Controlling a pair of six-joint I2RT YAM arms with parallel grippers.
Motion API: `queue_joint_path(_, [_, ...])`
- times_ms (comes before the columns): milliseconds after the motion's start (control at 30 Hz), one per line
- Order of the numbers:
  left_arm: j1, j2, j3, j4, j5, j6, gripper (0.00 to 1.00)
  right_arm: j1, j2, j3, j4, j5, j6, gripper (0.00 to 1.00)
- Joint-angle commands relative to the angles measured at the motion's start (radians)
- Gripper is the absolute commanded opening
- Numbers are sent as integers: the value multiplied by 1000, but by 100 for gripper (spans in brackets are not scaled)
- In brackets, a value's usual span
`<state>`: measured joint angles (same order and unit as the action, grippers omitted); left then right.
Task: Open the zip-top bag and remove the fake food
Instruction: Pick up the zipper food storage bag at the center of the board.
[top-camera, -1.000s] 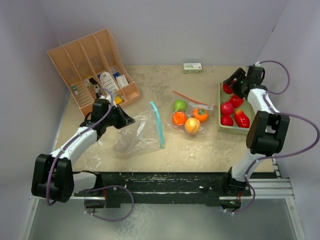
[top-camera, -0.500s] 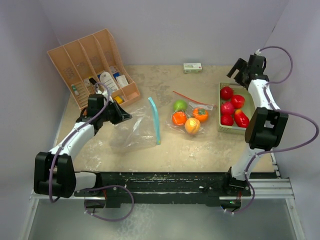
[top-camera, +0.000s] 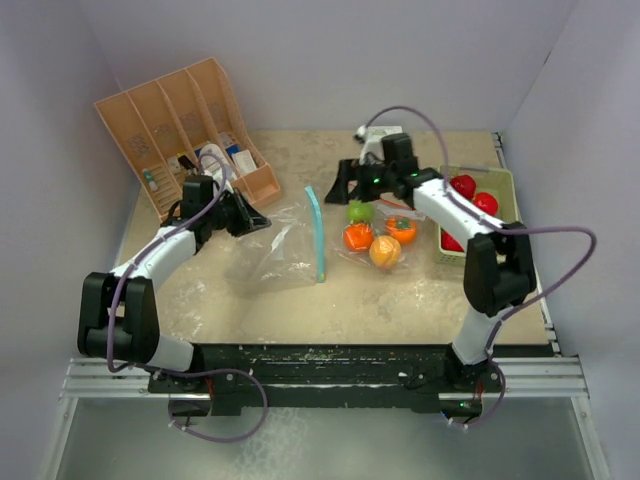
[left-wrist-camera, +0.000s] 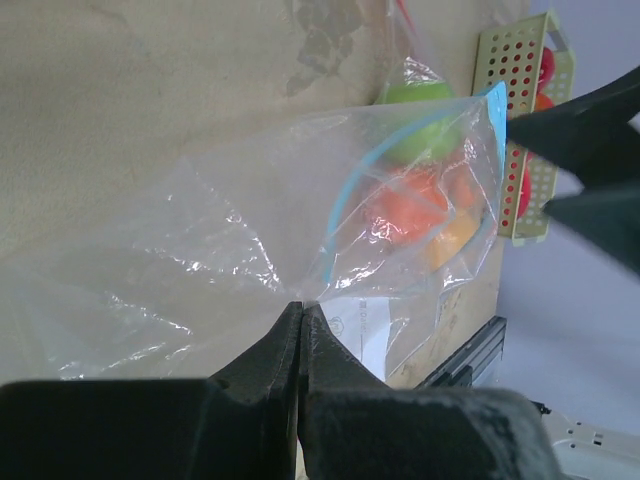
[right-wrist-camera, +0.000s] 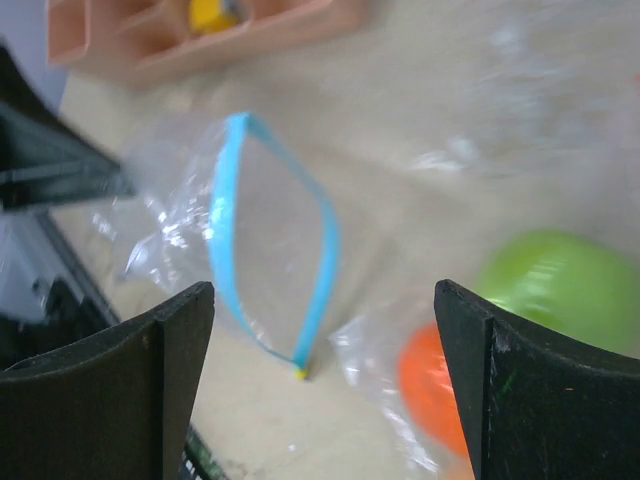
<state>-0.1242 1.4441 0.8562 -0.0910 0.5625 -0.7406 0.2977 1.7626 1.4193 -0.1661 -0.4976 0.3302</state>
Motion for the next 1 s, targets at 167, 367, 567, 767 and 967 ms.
queue_joint_path(167, [8,-54,59,36,22,-9,0,214,77,10,46,-193,-14,84])
queue_joint_path(367, [8,-101,40,19,20,-14,0,227,77,-1,87,-217,15,51])
queue_joint_path(567, [8,-155,2,-15,-1,-12,0,227,72,25,74,-208,12,0])
queue_joint_path(767, [8,-213,-46,-33,-42,-26,66,215,87,126,29,-177,10,0])
queue_joint_path(967, [8,-241,-53,-41,-59,-37,85,90,133,277,-21,-153,40,0])
